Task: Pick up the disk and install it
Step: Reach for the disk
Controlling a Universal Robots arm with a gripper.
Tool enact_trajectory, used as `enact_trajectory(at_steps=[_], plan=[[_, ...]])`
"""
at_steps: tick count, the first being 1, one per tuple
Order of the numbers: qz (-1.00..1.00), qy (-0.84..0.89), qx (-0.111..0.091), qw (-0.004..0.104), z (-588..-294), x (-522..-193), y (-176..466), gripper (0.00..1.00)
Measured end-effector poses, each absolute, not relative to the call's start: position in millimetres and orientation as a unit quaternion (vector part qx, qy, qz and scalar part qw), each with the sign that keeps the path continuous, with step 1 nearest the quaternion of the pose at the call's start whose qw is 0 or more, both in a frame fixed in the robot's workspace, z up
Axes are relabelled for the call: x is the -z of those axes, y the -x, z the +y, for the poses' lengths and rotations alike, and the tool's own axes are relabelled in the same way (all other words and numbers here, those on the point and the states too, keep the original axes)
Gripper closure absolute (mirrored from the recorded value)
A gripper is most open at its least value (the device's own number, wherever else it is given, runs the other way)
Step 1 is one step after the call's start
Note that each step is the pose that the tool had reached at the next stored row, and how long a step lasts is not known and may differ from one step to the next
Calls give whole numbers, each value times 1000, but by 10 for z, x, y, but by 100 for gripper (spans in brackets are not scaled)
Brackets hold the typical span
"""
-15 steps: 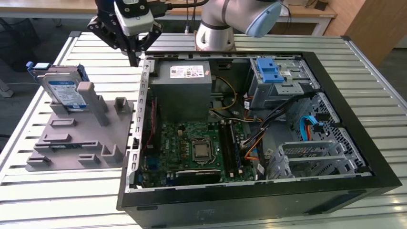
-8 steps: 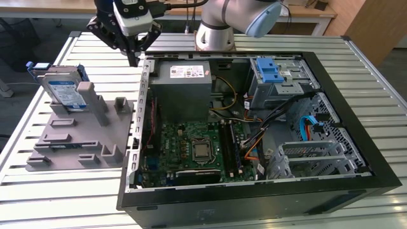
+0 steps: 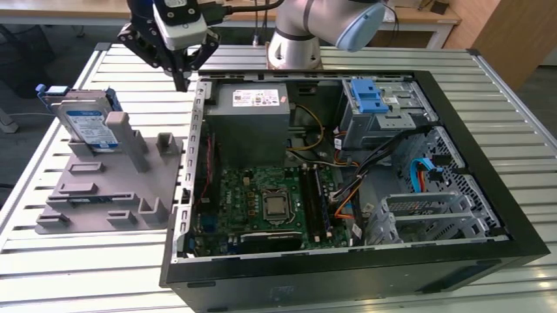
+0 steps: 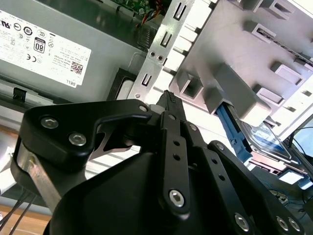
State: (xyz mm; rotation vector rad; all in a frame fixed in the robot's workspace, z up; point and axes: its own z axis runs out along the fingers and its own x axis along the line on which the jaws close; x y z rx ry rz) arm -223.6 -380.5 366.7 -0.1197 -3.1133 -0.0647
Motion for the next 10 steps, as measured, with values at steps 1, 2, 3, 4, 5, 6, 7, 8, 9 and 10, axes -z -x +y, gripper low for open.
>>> enact_trajectory(at_steps=[1,2,3,4,5,6,7,8,9,10], plan=[[-999,38,21,13,-3804,-3667,2239,89],[-999,38,21,13,-3804,-3665,2241,89],[-999,38,21,13,-3803,-3665,2243,89],[-999,38,21,13,-3744,-3599,2370,89],[-999,38,21,13,-3743,-3598,2372,89],[-999,38,21,13,-3742,-3596,2375,89],[-999,38,21,13,-3741,-3595,2377,89],[-999,38,21,13,-3740,-3594,2380,89],[-999,38,21,13,-3738,-3592,2382,89],[-999,38,21,13,-3737,-3591,2385,89]])
